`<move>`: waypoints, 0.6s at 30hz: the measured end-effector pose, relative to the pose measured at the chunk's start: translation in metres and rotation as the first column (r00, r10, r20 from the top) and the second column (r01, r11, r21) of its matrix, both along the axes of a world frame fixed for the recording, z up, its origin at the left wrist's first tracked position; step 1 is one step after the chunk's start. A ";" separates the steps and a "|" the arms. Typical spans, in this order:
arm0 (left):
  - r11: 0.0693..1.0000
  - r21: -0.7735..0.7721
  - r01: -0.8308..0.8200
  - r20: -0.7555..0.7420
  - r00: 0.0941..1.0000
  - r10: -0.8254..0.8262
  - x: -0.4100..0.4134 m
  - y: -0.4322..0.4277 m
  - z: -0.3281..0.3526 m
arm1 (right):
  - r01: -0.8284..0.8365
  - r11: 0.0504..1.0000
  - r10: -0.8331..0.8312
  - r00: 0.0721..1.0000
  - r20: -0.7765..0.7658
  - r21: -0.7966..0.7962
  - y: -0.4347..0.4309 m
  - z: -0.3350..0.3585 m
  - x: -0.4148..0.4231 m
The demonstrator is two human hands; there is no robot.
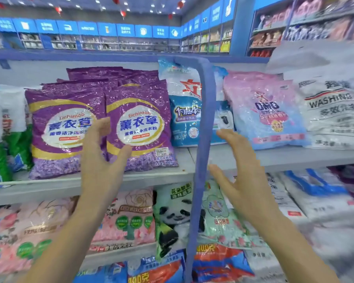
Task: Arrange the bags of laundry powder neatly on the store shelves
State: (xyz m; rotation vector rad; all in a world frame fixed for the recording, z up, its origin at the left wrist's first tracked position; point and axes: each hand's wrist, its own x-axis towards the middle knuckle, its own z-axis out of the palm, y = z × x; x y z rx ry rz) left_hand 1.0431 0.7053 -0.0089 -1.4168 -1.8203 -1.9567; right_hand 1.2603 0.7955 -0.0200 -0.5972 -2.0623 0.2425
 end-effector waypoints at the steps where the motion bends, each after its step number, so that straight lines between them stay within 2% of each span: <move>1: 0.999 0.022 0.041 -0.021 0.999 -0.040 0.011 -0.002 -0.001 | 0.059 0.998 -0.059 0.998 -0.004 -0.010 0.000 -0.002 0.021; 7: 0.930 0.072 0.360 -0.018 0.933 -0.360 0.088 0.009 -0.014 | 0.354 0.925 -0.368 0.926 -0.086 -0.140 0.008 -0.027 0.145; 11: 0.853 -0.032 0.521 -0.029 0.852 -0.522 0.135 0.043 -0.035 | 0.540 0.820 -0.554 0.832 -0.028 -0.191 0.026 -0.056 0.224; 15: 0.808 -0.230 0.543 -0.062 0.820 -0.569 0.180 0.090 -0.067 | 0.647 0.733 -0.658 0.753 0.020 -0.212 0.048 -0.081 0.295; 18: 0.804 -0.383 0.455 -0.152 0.827 -0.541 0.213 0.123 -0.097 | 0.671 0.705 -0.678 0.732 0.059 -0.230 0.072 -0.100 0.340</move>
